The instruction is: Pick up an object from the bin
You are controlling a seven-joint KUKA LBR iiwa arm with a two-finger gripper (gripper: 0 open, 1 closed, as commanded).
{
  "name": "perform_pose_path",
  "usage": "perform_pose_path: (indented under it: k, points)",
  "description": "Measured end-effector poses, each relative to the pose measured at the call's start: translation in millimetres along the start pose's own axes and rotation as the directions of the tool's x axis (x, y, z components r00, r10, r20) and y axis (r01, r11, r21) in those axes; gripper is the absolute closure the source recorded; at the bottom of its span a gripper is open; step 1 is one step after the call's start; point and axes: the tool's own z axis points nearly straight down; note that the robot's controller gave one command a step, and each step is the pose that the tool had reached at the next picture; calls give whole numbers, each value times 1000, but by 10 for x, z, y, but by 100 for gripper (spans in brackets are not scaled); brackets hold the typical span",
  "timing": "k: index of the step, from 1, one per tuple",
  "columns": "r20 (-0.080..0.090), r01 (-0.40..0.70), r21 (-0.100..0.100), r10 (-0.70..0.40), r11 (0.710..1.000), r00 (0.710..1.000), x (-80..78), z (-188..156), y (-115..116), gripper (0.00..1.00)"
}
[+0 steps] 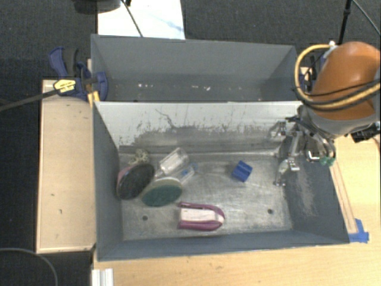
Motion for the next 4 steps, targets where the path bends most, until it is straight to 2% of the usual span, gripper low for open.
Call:
perform_pose_path:
  k: [1, 2, 3, 4]
  points:
    - [14, 64, 2, -64, 998, 998, -290, 1380, 410, 0]
    - [12, -4, 0, 4, 1000, 1000, -318, 1069, 286, 0]
    - [12, -151, -1, 151, 989, 989, -343, 1083, 255, 0]
    - [13, -230, -3, 230, 973, 973, -239, 1361, 325, 0]
